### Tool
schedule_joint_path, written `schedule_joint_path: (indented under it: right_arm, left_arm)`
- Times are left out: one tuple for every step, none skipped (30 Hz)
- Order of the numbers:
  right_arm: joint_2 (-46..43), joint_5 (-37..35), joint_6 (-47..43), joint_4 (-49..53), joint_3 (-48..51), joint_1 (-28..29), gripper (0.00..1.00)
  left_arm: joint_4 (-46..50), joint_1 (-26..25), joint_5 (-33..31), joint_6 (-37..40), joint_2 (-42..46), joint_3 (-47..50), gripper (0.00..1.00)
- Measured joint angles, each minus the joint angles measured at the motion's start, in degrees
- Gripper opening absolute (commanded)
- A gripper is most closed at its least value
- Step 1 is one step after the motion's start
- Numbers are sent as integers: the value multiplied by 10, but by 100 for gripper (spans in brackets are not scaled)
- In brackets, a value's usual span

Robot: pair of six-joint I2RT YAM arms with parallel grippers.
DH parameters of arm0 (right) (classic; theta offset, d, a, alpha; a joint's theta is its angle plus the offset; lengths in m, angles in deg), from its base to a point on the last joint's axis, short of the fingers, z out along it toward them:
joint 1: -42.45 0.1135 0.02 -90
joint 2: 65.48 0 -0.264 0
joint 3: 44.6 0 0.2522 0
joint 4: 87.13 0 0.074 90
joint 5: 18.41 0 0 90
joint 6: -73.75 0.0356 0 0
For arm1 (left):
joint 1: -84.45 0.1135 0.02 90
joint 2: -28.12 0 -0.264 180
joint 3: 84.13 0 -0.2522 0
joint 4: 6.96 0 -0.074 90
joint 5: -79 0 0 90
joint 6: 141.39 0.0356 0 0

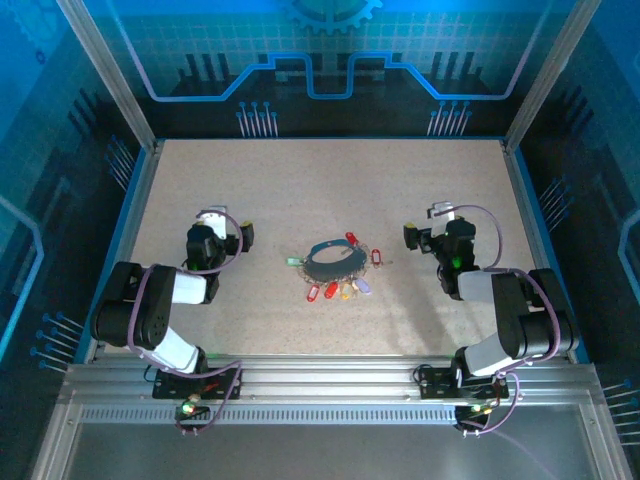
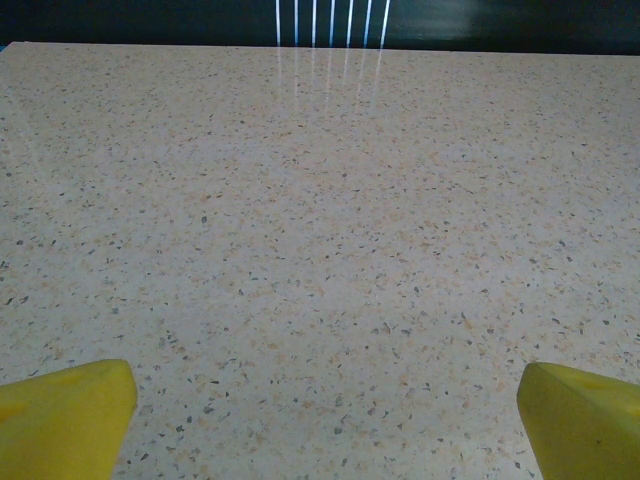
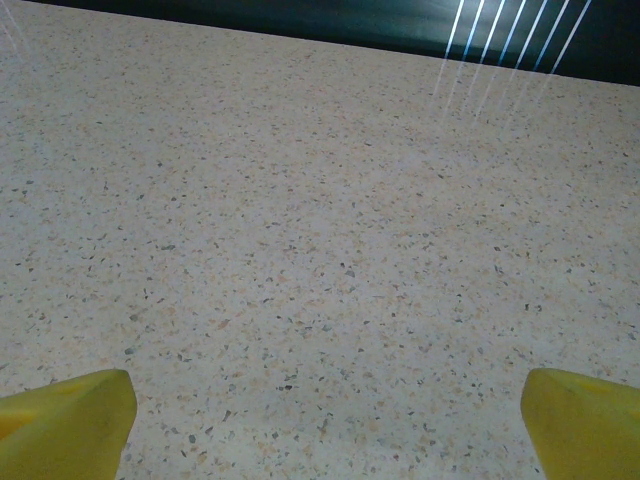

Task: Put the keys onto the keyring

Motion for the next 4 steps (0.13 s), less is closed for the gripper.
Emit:
schedule_joint_path:
  right_arm:
    - [0, 0, 0, 0, 0, 0, 100]
    - [0, 0, 0, 1, 0, 0, 100]
    - [0, 0, 0, 1, 0, 0, 100]
    - [0, 1, 0, 1, 0, 0, 100]
  left_arm:
    - [0, 0, 0, 0, 0, 0, 99]
    - [0, 0, 0, 0, 0, 0, 99]
    - [0, 0, 0, 0, 0, 0, 99]
    - [0, 0, 0, 0, 0, 0, 99]
